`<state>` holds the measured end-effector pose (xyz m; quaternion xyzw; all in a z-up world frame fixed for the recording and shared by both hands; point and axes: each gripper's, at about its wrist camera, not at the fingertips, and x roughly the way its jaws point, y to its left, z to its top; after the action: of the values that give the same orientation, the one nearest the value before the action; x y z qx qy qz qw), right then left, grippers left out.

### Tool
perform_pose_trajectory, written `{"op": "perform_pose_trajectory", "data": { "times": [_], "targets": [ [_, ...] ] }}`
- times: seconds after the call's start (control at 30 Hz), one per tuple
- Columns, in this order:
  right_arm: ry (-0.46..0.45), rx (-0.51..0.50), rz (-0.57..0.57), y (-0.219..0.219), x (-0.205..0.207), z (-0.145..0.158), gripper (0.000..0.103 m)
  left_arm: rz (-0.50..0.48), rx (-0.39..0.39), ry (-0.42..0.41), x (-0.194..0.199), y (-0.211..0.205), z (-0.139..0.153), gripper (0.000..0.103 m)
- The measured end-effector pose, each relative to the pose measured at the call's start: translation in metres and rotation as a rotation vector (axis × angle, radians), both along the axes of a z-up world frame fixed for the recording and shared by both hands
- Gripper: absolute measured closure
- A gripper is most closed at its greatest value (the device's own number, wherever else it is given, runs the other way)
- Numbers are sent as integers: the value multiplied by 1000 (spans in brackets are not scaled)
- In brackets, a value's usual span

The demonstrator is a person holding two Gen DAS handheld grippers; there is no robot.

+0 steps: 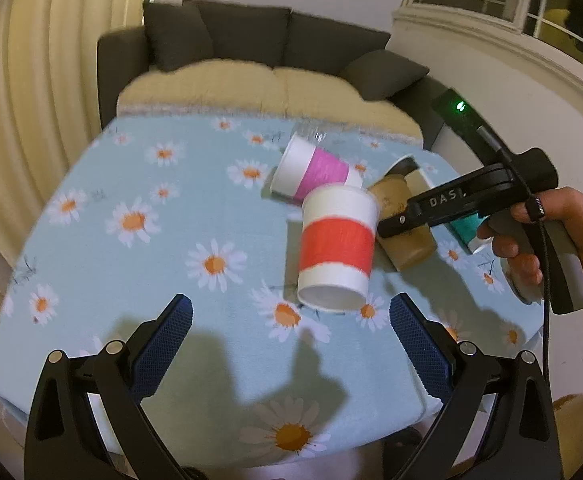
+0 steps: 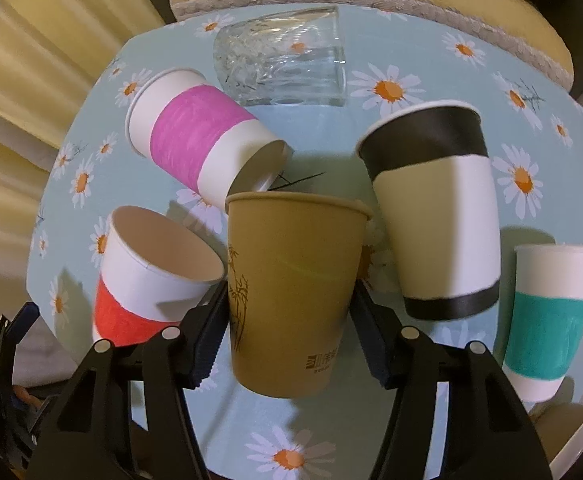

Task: Flip cup upright
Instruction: 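Lower the right gripper over the tan kraft cup and close on it, then lift the tan kraft cup with the right gripper and rotate it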

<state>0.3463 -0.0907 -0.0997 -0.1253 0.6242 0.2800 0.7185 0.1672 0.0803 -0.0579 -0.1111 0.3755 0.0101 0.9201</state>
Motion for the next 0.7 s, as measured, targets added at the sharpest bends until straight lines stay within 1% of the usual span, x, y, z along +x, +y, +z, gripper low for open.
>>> {"op": "perform_pose_trajectory", "data": {
  "times": [0.13, 0.27, 0.37, 0.57, 0.7],
  "targets": [
    [23, 20, -15, -13, -8, 13, 44, 0, -11, -18, -2, -1, 6, 7],
    [56, 78, -44, -30, -22, 31, 44, 4, -16, -21, -3, 0, 8, 7],
    [81, 113, -71, -47, -44, 40, 44, 6, -26, -33, -7, 1, 12, 7],
    [122, 108, -91, -65, -87, 32, 43, 11, -45, -33, -18, 4, 14, 7],
    [142, 114, -129, -76, -99, 23, 43, 15, -61, -28, -24, 5, 14, 7]
  ]
}}
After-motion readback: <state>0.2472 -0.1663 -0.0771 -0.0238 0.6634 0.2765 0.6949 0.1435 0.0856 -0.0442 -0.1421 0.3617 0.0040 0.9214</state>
